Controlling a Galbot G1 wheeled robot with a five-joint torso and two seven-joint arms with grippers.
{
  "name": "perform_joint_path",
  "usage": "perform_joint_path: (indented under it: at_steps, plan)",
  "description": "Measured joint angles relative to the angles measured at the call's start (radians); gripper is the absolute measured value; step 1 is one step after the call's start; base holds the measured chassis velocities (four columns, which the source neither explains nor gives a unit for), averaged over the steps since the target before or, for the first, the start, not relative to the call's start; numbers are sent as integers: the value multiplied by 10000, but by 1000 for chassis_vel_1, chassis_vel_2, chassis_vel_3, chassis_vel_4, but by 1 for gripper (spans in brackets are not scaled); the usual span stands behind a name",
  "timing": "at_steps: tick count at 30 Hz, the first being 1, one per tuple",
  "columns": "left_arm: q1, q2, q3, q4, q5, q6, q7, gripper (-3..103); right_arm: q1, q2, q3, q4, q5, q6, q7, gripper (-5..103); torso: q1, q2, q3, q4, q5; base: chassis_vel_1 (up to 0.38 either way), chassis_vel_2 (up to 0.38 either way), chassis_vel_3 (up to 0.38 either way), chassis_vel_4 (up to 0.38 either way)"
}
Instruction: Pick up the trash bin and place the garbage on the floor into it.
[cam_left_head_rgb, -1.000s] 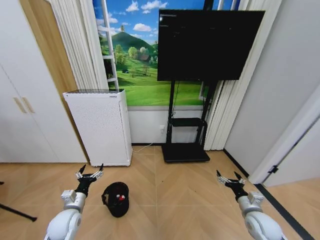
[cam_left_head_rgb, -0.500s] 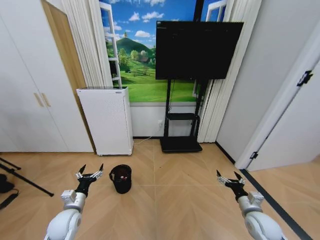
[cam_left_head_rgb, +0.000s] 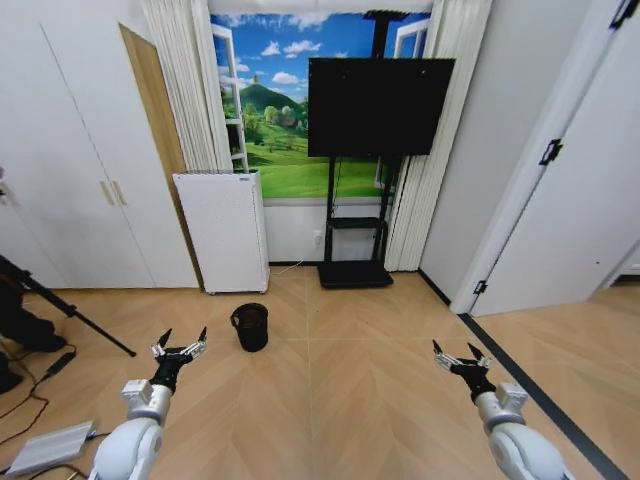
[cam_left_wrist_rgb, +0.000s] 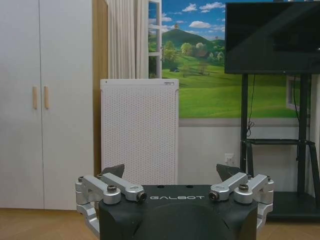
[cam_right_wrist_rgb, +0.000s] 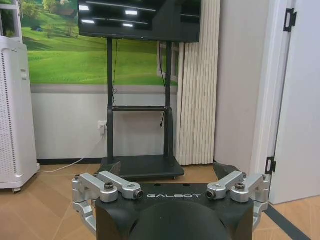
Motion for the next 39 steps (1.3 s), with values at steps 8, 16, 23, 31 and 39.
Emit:
perform_joint_path:
  at_steps: [8, 16, 23, 31, 39]
  plan:
    - [4, -1, 1, 5, 0, 1, -3, 100, -3, 0, 0, 0, 0, 0, 1, 100, -10, 1, -5, 8, -34, 252, -227, -241, 268]
    - [-2, -1, 3, 4, 0, 1, 0, 100, 1, 0, 1, 0, 0, 0, 0, 100, 5, -8, 1, 5, -23, -31, -1, 4, 2]
    - [0, -1, 2, 4, 0, 0, -1, 100, 2, 0, 0, 0, 0, 0, 0, 100, 3, -8, 0, 2, -22, -5, 14, 24, -15]
    - [2, -1, 2, 5, 0, 0, -1, 100, 0, 0, 0, 0, 0, 0, 0, 100, -2, -6, -3, 4, -29, 0, 0, 0, 0]
    - [2, -1, 2, 4, 0, 0, -1, 100, 0, 0, 0, 0, 0, 0, 0, 100, -2, -6, -3, 3, -28, 0, 0, 0, 0]
